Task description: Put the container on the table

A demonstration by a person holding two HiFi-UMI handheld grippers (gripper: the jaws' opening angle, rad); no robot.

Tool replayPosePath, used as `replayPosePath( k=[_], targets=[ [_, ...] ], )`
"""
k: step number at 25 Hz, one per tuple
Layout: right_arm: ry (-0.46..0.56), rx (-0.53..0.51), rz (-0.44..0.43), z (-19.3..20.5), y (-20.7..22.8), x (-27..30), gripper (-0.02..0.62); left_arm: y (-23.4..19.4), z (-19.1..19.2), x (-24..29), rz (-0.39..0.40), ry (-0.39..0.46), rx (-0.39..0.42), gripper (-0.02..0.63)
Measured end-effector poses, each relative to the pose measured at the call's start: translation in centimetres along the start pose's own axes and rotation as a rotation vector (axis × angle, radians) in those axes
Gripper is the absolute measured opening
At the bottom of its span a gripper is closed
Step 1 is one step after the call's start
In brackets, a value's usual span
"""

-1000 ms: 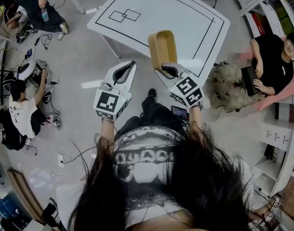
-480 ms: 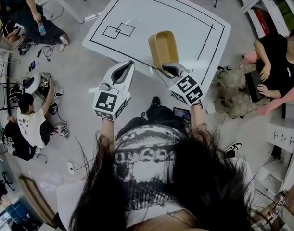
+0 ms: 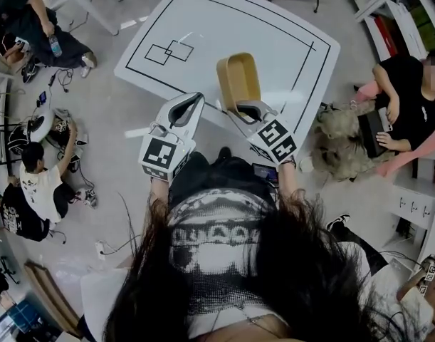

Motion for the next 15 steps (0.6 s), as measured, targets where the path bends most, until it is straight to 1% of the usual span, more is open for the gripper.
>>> replayPosePath(
  k=[5,9,15],
  targets=[
    [-0.017,0.012,-0.001,-0.2,0.5,0.9,0.041,-0.9,0.0,0.6,0.014,-0.004,-0.003,0.000],
    [-0.017,0.016,0.003,-1.3,1.1,2.4,0.041,-3.0,0.2,1.2,0.027,-0.015,0.001,0.000],
    [-0.023,0.059,0.044,-3.6,2.7,5.3,0.040,-6.7,-0.3,2.9,0.097,-0.018,0.035,0.000]
  ],
)
Point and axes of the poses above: the fingertips, and each gripper's own axes: x forward along the fingers, y to its right, z out of its underside, the point moved 2 cm from there along -x, backward along the fingers, and after that the axes turned 11 degrees about -y, right-handed, at the moved point
